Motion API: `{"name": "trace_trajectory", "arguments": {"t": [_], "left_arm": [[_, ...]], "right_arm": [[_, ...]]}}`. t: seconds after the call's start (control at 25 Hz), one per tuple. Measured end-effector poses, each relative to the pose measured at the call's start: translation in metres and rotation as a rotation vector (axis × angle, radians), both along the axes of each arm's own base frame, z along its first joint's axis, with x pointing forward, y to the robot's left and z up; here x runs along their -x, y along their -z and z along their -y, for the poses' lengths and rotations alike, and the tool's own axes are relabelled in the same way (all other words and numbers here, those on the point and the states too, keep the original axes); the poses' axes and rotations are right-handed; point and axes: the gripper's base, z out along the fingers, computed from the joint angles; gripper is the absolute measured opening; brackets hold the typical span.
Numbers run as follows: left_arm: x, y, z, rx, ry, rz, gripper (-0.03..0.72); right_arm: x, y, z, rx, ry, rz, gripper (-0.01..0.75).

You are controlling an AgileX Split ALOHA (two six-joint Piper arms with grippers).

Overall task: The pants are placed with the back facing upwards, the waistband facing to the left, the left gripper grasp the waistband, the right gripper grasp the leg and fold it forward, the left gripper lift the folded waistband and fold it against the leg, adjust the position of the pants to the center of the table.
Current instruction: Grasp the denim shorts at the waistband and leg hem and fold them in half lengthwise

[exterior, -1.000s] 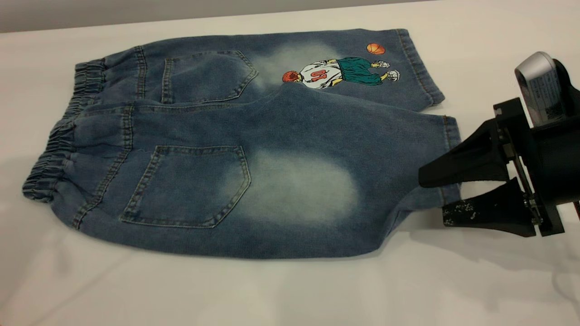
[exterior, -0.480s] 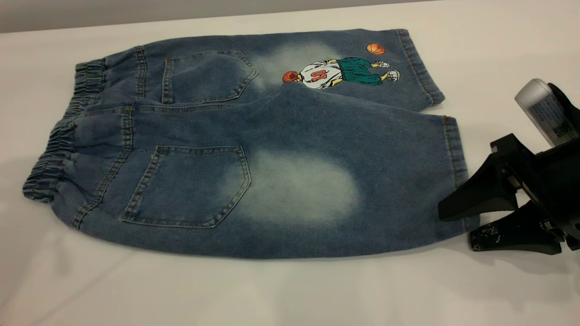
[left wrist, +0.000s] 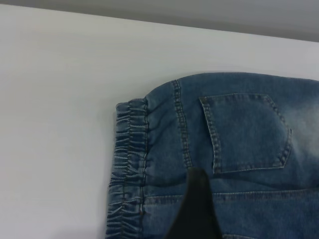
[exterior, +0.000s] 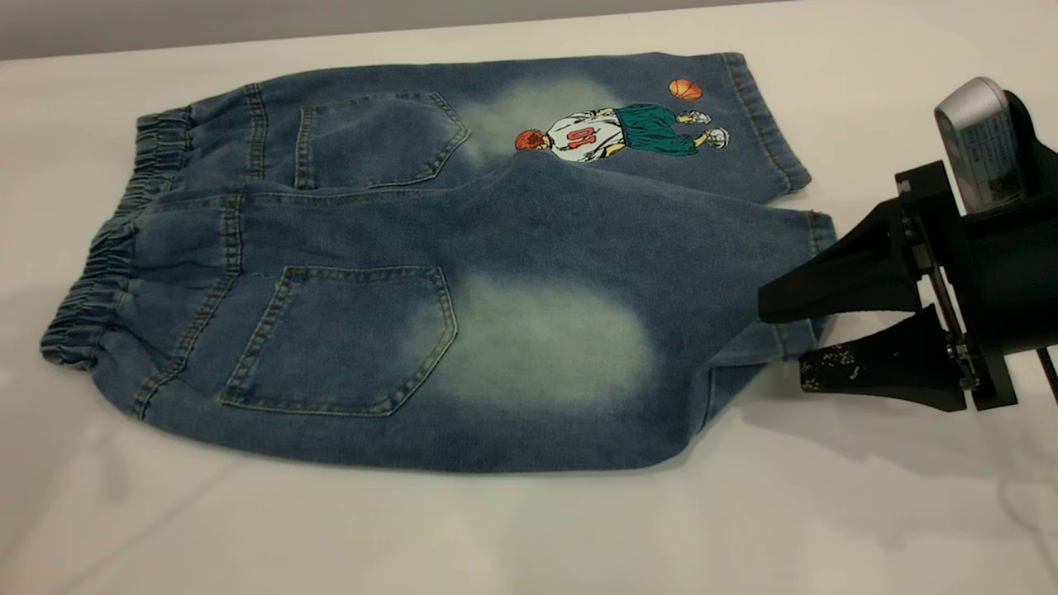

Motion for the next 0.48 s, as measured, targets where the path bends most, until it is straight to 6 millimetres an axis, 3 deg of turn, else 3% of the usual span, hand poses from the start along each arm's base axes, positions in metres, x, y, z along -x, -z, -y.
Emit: {"name": "trace_trajectory", "arguments": {"t": [0.2, 0.48], "left_arm": [[0.0, 0.0, 0.0, 0.0, 0.0, 0.0, 0.539], [0.0, 0.0, 0.0, 0.0, 0.0, 0.0, 0.539]], "right_arm": [[0.001, 0.0079, 0.005, 0.101, 0.002, -0.022, 0.433], [0.0006, 0.0032, 0.0019, 0.041, -0.003, -0.009, 0.433]]}}
